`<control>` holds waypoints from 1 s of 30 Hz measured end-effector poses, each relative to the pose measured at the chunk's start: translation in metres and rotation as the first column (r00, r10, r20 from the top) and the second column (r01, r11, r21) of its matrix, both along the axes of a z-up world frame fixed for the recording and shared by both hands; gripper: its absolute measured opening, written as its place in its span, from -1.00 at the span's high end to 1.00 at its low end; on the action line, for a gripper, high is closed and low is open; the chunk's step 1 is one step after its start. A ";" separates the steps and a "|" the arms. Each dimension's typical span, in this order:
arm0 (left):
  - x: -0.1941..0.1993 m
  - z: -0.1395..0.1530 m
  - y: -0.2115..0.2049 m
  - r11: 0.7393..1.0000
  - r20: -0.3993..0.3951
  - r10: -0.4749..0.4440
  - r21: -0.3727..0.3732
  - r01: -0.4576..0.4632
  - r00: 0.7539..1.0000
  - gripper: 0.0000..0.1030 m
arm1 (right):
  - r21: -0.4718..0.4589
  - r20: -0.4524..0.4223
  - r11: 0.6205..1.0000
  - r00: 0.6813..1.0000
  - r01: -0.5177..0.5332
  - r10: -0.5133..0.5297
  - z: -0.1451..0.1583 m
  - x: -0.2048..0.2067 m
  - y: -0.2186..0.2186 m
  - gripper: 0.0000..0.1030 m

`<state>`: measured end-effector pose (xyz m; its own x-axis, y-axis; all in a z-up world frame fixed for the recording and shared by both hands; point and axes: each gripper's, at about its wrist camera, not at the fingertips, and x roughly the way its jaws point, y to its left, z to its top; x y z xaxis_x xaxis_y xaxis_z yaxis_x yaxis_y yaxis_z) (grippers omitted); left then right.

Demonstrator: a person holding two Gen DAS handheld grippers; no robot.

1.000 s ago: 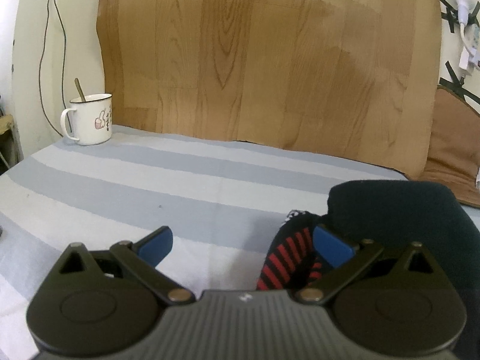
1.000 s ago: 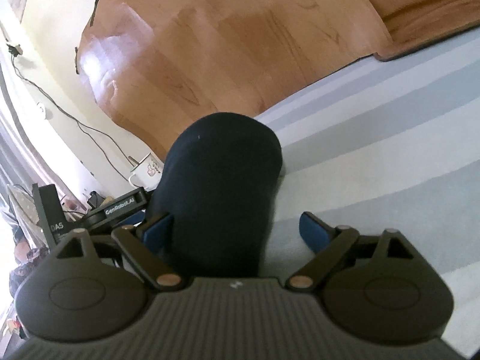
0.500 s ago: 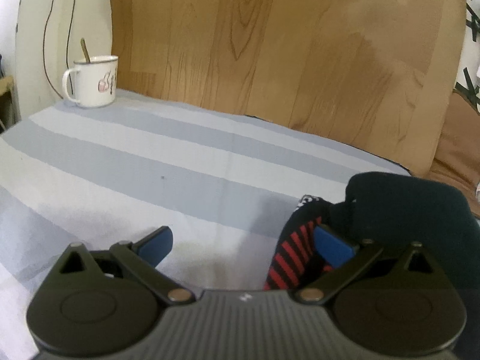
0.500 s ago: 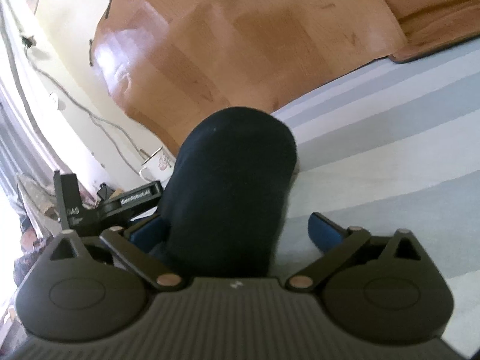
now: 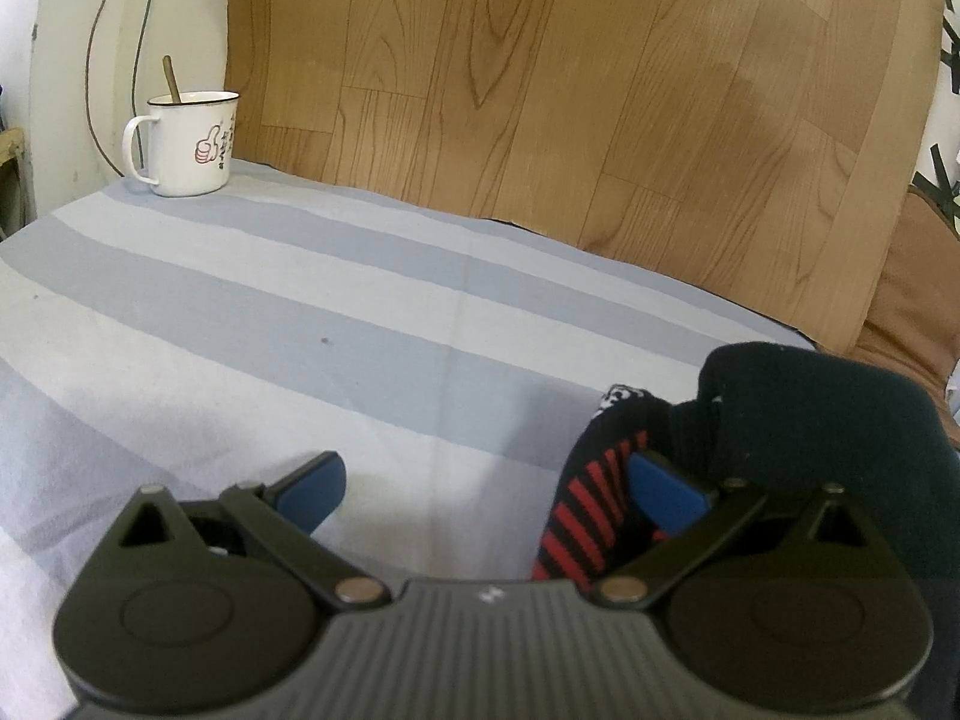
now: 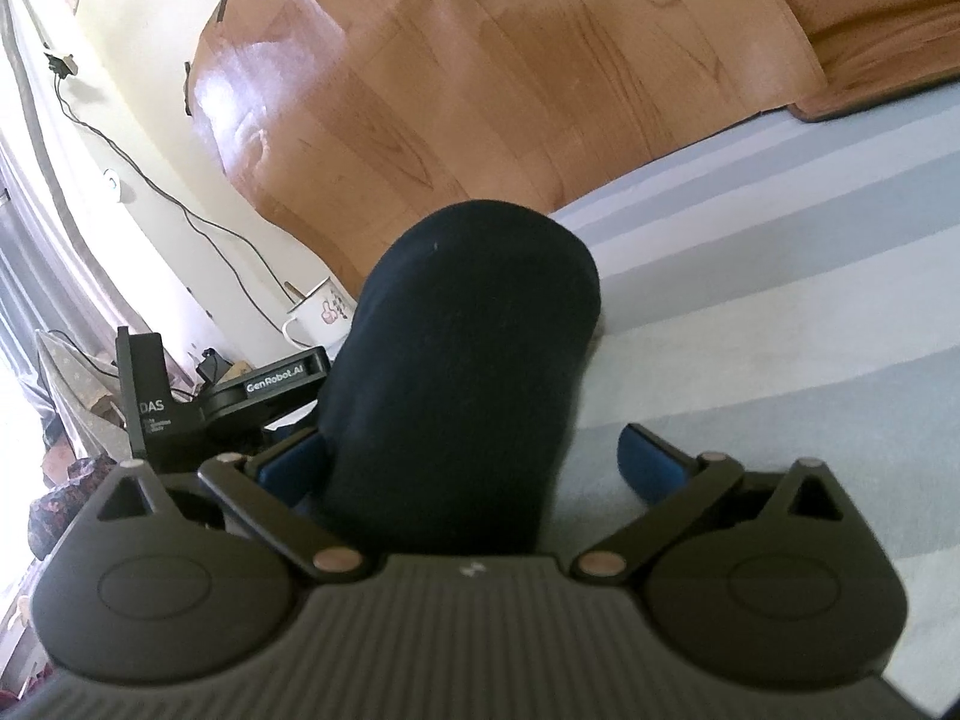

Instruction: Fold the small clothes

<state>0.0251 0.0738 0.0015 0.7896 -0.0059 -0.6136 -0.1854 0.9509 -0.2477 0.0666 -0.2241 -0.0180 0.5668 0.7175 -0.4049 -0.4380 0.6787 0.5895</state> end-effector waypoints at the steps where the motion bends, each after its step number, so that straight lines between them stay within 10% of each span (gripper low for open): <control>1: 0.000 0.000 0.000 1.000 0.000 -0.002 -0.001 0.002 1.000 -1.00 | 0.000 0.000 1.000 1.000 0.000 0.000 0.000 0.000 0.000 -1.00; 15: -0.027 0.000 0.038 0.973 0.059 -0.145 -0.173 0.154 0.988 -1.00 | -0.009 0.005 1.000 1.000 0.006 -0.006 0.000 0.000 0.002 -1.00; 20: -0.040 0.007 0.056 0.914 0.095 -0.198 -0.342 0.219 0.976 -1.00 | 0.020 -0.007 1.000 1.000 0.006 -0.006 -0.001 0.001 -0.004 -1.00; 30: -0.027 0.000 -0.001 0.812 0.044 -0.464 -0.377 0.445 0.885 -1.00 | -0.015 -0.085 0.995 0.992 -0.099 0.098 0.001 0.020 0.017 -0.85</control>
